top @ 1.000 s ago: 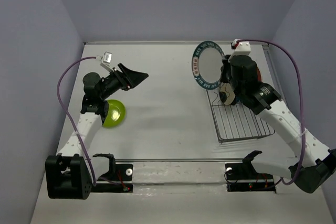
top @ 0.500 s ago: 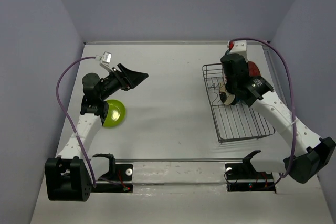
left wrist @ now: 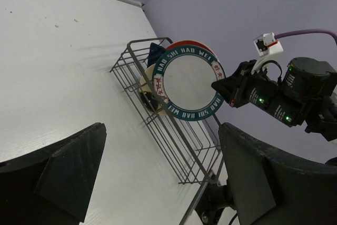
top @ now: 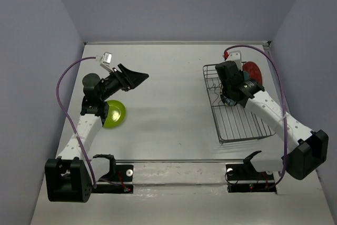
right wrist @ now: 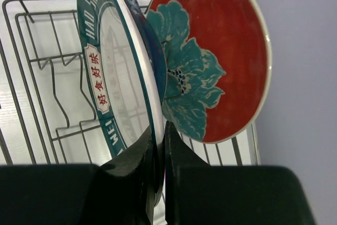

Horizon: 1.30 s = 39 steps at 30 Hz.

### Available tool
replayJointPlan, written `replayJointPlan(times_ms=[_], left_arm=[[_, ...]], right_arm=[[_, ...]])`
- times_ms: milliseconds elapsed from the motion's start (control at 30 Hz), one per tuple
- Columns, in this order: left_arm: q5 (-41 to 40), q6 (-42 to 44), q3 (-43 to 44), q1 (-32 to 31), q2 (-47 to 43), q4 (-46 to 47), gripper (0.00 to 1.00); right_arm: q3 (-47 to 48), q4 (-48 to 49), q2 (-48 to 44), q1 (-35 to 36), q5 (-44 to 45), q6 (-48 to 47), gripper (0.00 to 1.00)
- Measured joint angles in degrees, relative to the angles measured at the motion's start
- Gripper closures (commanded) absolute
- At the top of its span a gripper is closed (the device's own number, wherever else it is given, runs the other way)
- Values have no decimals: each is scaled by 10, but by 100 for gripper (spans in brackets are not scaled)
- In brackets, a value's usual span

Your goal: Load the plates into the dish rack

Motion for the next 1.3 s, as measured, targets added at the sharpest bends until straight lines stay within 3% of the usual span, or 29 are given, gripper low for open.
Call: replayJointPlan(times_ms=[267,333,367,467,567,833,1033,1167,1300], left_arm=[[0,0,0,0,0,0,1],[0,0,0,0,0,0,1],[0,0,0,0,0,0,1],[0,0,0,0,0,0,1],[0,0,0,0,0,0,1],[-5,0,0,38,-15,-1,1],[-17,4,0,52,-32,-2,1],[-43,19,0,50,-65,-29,1],[-92,56,9,44,-131,-88,1]], right_arm=[[-23,7,19,0,-35,20,91],[-26,10,26,-1,-39,24,82],[-27,12,29,-2,-41,26,69],[-30,16,34,-3,-40,28,46],[-29,22,29,-3,-37,28,38],[-3,23,-13,-3,-77,30,35],[8,81,-45,14,-229,81,34],[12,174,-17,89,-327,137,38],[37,284,101,176,-388,198,40]])
